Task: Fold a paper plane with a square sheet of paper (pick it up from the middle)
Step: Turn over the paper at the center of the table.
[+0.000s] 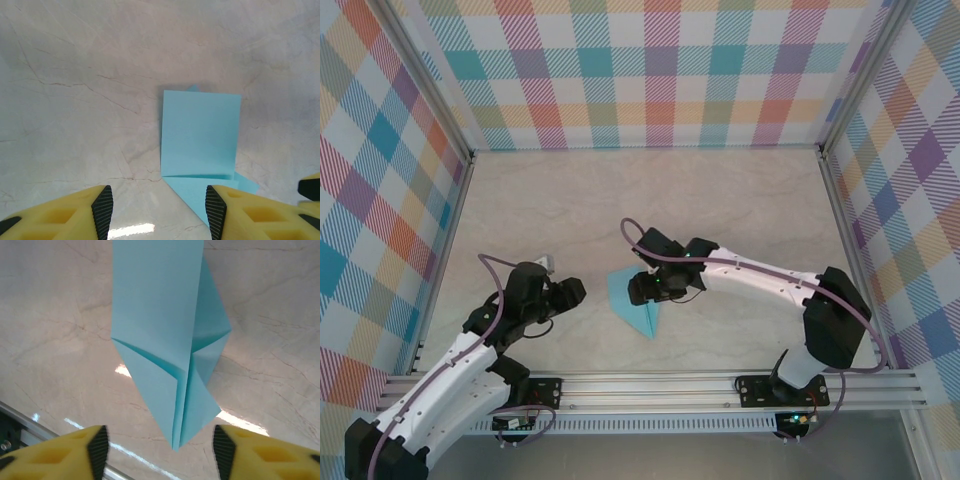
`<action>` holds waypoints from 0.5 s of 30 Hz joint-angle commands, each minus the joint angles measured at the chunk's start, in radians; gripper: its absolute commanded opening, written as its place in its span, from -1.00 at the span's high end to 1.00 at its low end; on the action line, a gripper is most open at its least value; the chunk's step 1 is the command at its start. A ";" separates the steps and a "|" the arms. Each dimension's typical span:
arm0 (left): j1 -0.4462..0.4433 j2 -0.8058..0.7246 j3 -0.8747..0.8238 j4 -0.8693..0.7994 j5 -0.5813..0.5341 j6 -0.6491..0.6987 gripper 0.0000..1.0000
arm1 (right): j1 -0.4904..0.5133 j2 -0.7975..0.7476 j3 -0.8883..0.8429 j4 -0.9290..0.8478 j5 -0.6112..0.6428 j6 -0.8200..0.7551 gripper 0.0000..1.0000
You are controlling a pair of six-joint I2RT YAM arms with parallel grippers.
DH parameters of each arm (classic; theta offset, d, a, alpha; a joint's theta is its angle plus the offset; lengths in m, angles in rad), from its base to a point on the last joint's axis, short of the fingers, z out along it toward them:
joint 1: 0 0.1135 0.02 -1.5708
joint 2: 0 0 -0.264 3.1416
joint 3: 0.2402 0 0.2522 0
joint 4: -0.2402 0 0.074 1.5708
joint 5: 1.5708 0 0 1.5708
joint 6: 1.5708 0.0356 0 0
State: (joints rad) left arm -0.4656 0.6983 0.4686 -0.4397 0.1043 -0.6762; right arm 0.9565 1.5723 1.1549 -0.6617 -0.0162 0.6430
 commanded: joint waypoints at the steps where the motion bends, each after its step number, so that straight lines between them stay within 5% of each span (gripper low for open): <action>1: 0.015 0.025 0.032 0.024 0.059 0.011 -0.09 | -0.005 -0.018 -0.061 0.152 -0.139 0.017 0.10; 6: 0.015 0.060 0.027 0.041 0.073 0.015 -0.10 | -0.004 0.035 -0.077 0.227 -0.246 0.030 0.59; 15: 0.015 0.088 0.028 0.049 0.115 0.027 -0.10 | -0.009 0.162 -0.047 0.228 -0.214 0.018 0.70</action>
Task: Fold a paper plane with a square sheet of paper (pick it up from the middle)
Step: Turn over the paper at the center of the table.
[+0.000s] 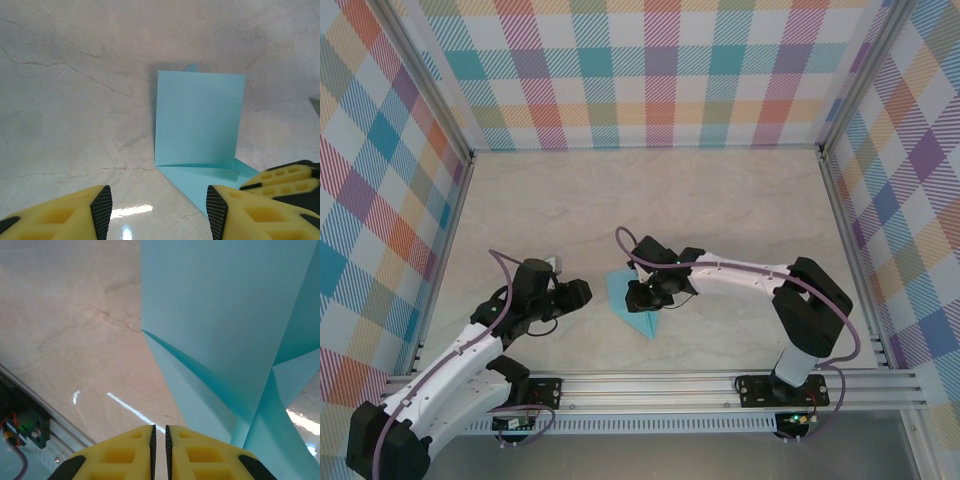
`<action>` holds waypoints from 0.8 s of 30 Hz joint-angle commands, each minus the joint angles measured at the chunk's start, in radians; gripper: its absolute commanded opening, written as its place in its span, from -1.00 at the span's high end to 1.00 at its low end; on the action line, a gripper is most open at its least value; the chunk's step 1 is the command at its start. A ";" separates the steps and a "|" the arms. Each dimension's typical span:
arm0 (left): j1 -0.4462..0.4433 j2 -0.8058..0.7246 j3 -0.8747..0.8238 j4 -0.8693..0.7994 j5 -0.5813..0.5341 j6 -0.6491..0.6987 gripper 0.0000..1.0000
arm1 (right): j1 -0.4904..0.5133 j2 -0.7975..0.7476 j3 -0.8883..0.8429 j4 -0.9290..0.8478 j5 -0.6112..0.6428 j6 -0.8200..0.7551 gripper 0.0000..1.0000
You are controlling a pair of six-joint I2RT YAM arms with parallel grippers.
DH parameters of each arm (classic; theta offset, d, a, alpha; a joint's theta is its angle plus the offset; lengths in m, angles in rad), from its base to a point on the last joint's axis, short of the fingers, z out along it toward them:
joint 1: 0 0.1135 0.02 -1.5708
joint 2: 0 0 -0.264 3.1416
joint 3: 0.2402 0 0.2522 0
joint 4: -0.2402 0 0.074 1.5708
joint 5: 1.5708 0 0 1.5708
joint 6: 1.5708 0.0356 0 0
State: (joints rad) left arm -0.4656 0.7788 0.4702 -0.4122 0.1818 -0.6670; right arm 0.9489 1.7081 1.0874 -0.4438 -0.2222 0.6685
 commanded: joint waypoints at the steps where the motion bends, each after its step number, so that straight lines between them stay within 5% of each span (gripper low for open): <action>1: 0.015 0.013 0.028 0.024 0.046 0.021 -0.10 | -0.004 0.031 0.016 0.006 0.001 -0.008 0.70; 24: -0.044 0.286 0.078 0.167 0.210 0.049 -0.24 | -0.195 -0.057 -0.364 0.394 -0.203 0.066 0.58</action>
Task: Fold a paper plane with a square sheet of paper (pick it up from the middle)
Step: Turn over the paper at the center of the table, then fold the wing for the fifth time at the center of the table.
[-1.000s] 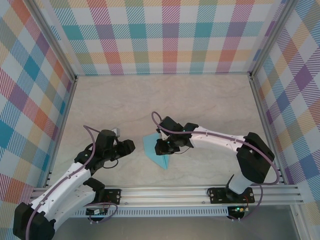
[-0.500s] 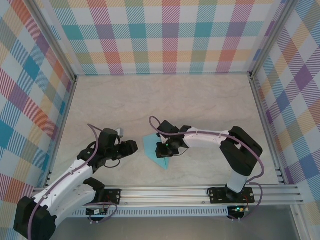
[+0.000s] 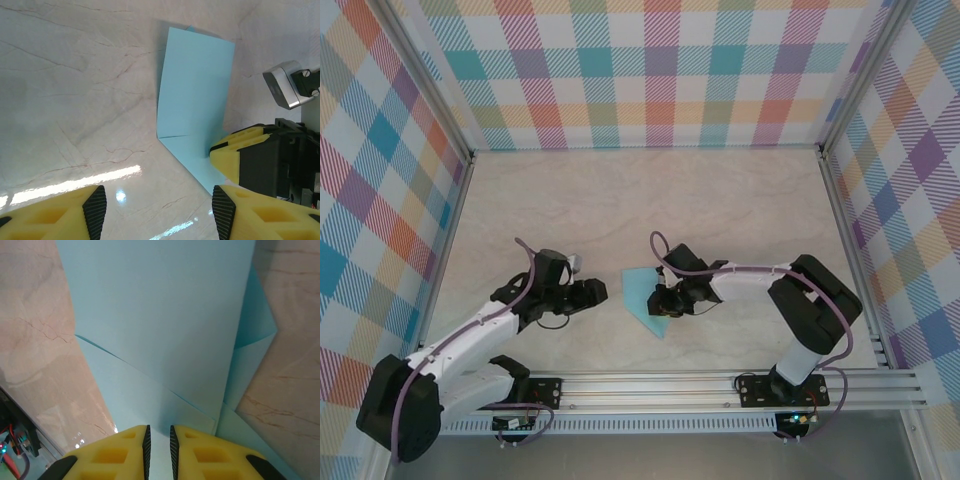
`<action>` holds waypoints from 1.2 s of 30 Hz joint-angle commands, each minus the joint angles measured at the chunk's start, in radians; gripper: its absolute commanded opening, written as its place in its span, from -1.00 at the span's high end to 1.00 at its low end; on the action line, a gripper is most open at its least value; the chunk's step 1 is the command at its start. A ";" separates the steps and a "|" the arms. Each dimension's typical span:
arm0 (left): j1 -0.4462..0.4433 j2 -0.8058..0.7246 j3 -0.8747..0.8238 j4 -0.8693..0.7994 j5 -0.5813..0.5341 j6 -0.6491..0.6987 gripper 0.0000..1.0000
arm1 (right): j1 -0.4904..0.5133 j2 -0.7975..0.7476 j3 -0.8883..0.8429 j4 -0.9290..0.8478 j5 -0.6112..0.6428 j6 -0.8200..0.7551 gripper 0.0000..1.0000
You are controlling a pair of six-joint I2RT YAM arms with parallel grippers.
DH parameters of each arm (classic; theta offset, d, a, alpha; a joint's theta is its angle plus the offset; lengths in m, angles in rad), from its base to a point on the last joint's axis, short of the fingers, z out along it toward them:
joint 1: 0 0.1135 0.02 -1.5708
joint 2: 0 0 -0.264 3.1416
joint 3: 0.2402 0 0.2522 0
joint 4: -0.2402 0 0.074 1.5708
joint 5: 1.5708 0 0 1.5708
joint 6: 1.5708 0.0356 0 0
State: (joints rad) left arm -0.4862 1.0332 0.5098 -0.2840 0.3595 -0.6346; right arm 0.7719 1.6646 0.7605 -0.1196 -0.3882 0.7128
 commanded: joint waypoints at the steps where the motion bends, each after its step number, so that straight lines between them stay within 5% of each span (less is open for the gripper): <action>1: -0.032 0.049 0.047 0.037 0.027 0.015 -0.24 | -0.023 -0.012 -0.047 0.076 -0.037 0.024 0.58; 15: -0.217 0.338 0.135 0.115 -0.134 -0.191 -0.26 | -0.037 -0.028 -0.117 0.156 -0.054 0.030 0.57; 36: -0.235 0.474 0.107 0.317 -0.077 -0.329 0.01 | -0.039 -0.060 -0.143 0.181 -0.036 0.036 0.56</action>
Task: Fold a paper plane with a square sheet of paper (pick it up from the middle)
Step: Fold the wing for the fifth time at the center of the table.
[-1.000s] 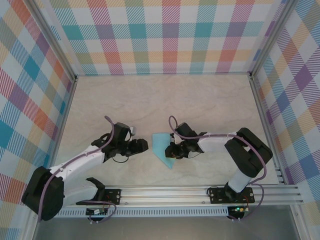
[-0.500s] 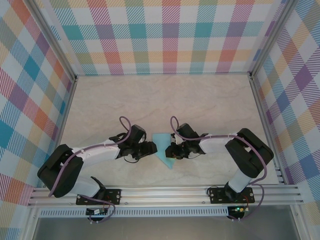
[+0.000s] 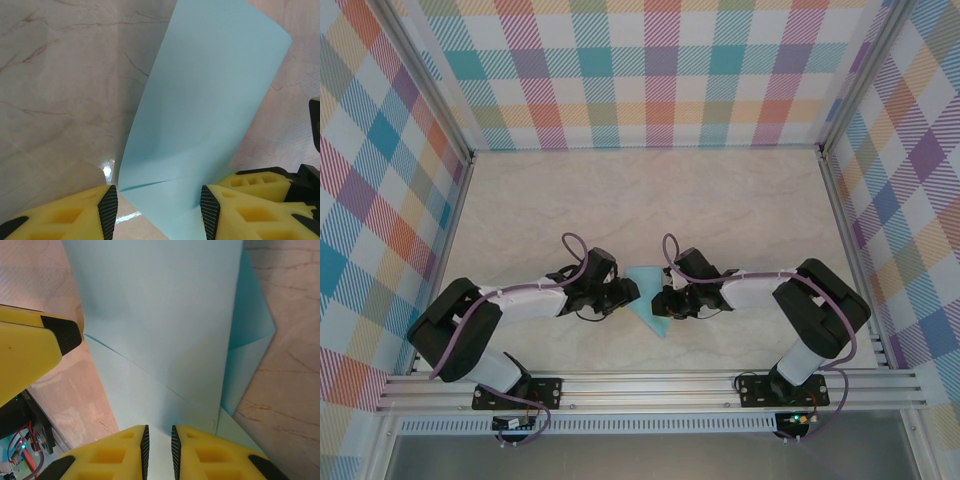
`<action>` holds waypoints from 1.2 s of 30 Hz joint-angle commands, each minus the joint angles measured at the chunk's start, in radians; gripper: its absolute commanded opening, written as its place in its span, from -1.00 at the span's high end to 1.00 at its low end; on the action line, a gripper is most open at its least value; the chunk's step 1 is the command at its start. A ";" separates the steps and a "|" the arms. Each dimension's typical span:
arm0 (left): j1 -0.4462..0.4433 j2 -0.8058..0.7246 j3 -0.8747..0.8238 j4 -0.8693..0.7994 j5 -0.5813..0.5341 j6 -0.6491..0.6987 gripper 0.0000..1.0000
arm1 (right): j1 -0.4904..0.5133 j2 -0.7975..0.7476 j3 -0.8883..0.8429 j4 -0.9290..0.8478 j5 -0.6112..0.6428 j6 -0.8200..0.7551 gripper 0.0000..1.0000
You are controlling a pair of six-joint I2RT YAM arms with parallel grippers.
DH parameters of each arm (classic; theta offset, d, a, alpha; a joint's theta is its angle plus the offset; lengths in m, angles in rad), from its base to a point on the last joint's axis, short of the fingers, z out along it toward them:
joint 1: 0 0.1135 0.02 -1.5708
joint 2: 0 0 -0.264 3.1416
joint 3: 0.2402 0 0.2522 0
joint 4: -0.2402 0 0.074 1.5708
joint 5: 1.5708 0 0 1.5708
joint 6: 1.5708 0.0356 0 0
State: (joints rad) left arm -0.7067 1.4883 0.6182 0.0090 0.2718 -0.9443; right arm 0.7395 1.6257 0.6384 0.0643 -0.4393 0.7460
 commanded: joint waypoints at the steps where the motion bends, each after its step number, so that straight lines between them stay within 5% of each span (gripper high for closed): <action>1: -0.015 0.025 0.000 0.023 0.010 -0.023 0.01 | -0.006 -0.022 -0.022 -0.001 0.015 0.003 0.56; 16: -0.036 0.029 0.014 -0.008 -0.033 -0.016 0.03 | -0.009 -0.161 -0.042 -0.045 0.087 0.032 0.41; 36: -0.039 0.058 0.041 0.029 0.010 -0.013 0.01 | -0.020 -0.072 -0.056 -0.032 0.093 0.049 0.51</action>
State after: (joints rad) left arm -0.7208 1.5124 0.6323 0.0025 0.2493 -0.9718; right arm 0.7261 1.5433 0.5999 0.0235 -0.3408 0.7898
